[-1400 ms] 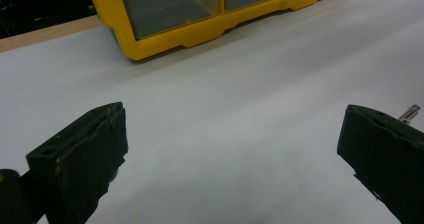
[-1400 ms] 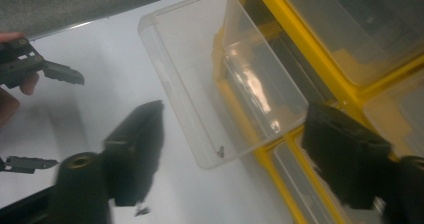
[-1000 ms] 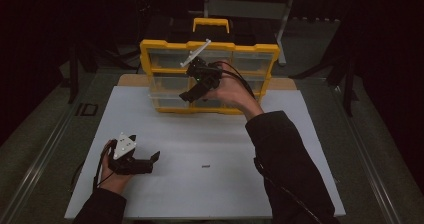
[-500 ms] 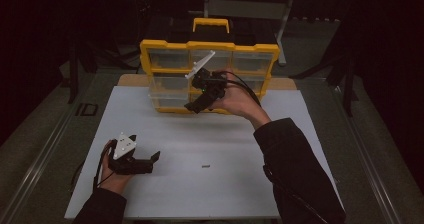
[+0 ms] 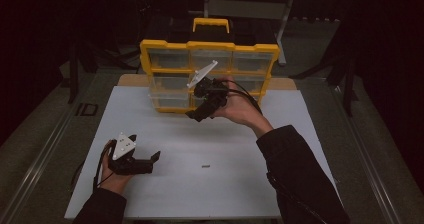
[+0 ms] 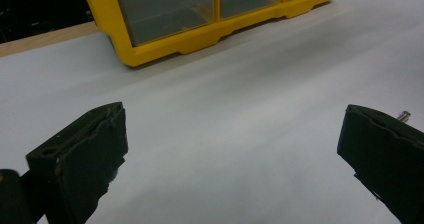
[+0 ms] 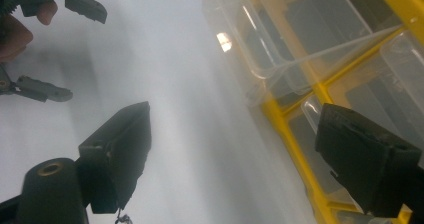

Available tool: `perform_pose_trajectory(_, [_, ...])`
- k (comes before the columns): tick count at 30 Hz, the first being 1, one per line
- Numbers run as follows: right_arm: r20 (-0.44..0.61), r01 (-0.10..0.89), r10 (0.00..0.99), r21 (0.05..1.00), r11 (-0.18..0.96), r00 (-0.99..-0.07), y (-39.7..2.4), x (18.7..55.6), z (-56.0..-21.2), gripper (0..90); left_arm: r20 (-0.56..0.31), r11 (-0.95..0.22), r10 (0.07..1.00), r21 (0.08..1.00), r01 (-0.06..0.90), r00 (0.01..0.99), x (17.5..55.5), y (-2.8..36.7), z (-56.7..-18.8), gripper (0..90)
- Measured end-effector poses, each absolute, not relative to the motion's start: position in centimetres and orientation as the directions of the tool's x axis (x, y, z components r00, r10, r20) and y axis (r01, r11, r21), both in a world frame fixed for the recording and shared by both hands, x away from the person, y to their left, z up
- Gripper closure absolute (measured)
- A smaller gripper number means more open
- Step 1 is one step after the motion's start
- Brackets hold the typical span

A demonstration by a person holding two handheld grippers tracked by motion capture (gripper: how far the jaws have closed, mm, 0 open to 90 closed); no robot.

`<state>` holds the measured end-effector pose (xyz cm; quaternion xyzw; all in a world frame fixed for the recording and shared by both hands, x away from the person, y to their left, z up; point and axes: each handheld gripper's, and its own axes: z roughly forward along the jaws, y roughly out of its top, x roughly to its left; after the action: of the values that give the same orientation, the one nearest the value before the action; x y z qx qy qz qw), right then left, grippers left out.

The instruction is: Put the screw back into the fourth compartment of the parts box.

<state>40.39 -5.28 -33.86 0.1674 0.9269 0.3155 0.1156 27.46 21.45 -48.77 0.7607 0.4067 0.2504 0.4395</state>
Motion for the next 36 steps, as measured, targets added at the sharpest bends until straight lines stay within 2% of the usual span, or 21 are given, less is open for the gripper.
perform_pose_trajectory(13, [-0.100, 0.239, 0.383, 0.631, 0.738, -0.918, -6.5, 39.3, -36.2, 15.0, 0.022, -0.277, 0.835, 0.880, 0.386, 0.550, 27.4, 21.5, -48.6, 0.5])
perform_pose_trajectory(20, [-0.120, 0.229, 0.369, 0.600, 0.767, -0.922, -7.0, 37.6, -38.9, 15.1, 0.022, -0.273, 0.834, 0.884, 0.379, 0.551, 27.3, 21.5, -48.6, 0.5])
perform_pose_trajectory(36, [-0.079, 0.255, 0.362, 0.573, 0.779, -0.929, -7.9, 35.8, -44.6, 15.3, 0.024, -0.270, 0.834, 0.889, 0.370, 0.551, 27.2, 21.4, -48.5, 0.5])
